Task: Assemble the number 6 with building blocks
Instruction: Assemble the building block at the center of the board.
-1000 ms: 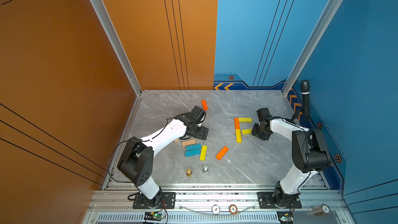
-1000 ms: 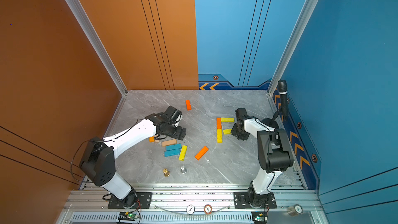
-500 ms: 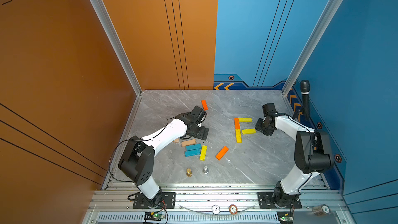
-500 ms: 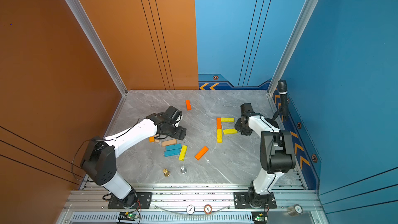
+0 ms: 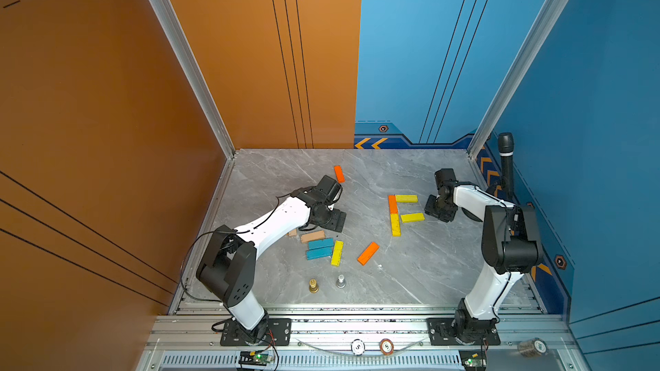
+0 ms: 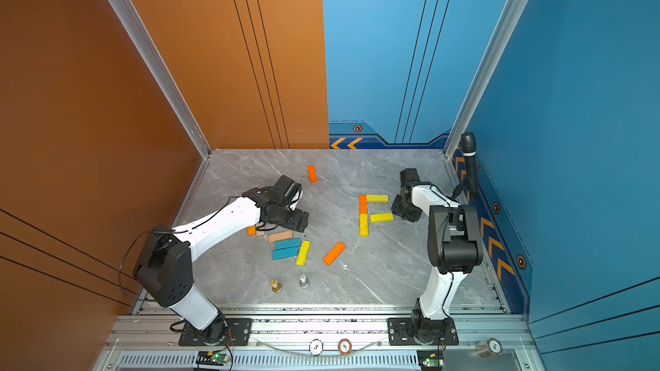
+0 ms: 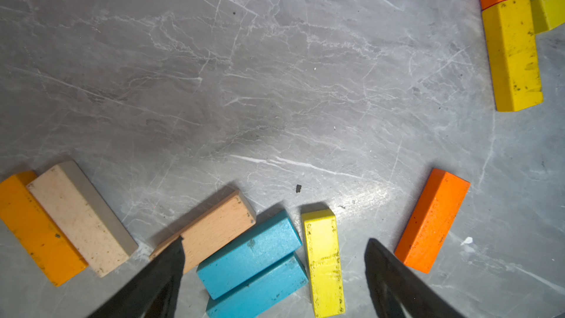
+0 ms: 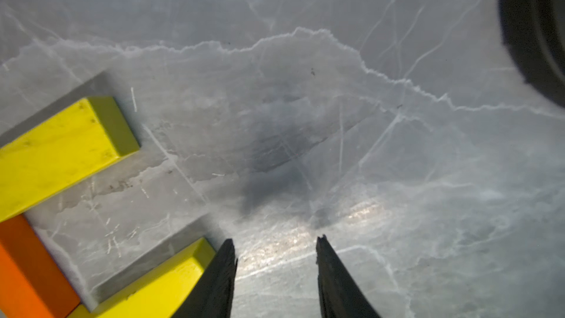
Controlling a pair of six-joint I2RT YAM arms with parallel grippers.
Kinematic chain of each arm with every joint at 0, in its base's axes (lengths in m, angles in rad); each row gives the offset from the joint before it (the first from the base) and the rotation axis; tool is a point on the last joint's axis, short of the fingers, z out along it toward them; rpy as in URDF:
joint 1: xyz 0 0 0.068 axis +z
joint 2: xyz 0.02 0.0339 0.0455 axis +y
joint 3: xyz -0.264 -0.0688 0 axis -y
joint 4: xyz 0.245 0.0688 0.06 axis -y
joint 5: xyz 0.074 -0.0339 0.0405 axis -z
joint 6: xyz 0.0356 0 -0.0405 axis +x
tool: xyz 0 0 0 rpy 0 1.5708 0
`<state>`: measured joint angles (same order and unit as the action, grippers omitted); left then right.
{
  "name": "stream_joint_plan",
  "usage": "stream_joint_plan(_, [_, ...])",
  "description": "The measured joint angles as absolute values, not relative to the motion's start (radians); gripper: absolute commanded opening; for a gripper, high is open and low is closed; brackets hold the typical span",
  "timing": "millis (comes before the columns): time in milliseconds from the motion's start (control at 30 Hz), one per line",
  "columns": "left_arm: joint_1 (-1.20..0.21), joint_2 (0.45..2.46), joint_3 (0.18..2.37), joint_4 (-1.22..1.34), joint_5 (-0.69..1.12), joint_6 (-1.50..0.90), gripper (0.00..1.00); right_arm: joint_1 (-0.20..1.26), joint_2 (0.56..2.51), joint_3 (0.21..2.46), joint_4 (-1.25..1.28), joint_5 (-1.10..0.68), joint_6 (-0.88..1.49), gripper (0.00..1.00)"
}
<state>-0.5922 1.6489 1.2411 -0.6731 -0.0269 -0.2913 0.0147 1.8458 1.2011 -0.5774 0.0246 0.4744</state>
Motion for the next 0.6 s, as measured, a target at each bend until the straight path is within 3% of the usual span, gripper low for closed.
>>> stream_joint_plan(600, [-0.592, 1.650, 1.241, -0.673, -0.027, -0.291, 0.92, 0.060, 1.845, 1.159, -0.584, 0.043, 0.467, 0.48])
